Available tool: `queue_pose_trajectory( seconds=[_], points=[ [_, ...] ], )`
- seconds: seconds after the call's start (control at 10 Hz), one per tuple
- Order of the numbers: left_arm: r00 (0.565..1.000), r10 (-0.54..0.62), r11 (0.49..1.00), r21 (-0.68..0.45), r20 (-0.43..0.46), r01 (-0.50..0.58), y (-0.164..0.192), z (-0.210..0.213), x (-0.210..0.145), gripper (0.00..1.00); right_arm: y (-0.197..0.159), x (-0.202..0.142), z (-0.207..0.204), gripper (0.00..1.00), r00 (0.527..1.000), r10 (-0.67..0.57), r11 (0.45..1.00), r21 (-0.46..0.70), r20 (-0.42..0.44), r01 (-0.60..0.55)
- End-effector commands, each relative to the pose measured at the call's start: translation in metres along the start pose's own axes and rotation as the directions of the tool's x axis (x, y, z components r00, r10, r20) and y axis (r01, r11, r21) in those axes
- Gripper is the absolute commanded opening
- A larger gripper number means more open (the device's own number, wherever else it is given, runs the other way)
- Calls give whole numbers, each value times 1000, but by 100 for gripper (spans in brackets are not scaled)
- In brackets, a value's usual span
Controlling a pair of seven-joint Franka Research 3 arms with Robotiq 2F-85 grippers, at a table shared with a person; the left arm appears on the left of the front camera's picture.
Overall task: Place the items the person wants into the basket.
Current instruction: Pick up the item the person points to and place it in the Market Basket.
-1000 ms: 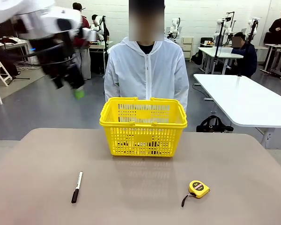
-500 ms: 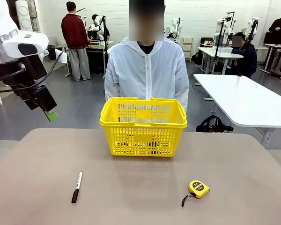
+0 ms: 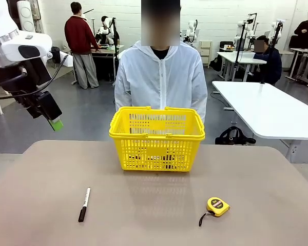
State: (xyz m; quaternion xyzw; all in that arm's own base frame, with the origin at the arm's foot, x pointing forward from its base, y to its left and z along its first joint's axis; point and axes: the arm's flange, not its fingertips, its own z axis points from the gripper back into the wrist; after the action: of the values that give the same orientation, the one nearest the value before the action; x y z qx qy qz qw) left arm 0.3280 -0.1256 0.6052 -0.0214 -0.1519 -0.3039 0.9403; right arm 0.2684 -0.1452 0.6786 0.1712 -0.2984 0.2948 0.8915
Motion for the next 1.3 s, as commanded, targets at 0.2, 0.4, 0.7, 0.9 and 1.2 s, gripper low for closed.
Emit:
queue_pose_trajectory(
  seconds=[0.2, 0.4, 0.7, 0.9, 1.2],
  points=[
    [994, -54, 989, -136, 95, 66, 20, 30, -31, 100, -1, 0, -2, 100, 1000, 10, 1000, 17, 10, -10],
    [963, -150, 961, -198, 223, 195, 53, 82, -58, 100, -1, 0, -2, 100, 1000, 10, 1000, 17, 10, -10],
    [912, -147, 937, -241, 383, 252, 90, 129, -138, 100, -1, 0, -2, 100, 1000, 10, 1000, 17, 10, -10],
    [870, -151, 919, -259, 469, 299, 122, 132, -165, 100, -1, 0, -2, 100, 1000, 10, 1000, 17, 10, -10],
    [843, -120, 902, -296, 525, 313, 143, 120, -191, 100, -1, 0, -2, 100, 1000, 10, 1000, 17, 10, -10]
  ],
)
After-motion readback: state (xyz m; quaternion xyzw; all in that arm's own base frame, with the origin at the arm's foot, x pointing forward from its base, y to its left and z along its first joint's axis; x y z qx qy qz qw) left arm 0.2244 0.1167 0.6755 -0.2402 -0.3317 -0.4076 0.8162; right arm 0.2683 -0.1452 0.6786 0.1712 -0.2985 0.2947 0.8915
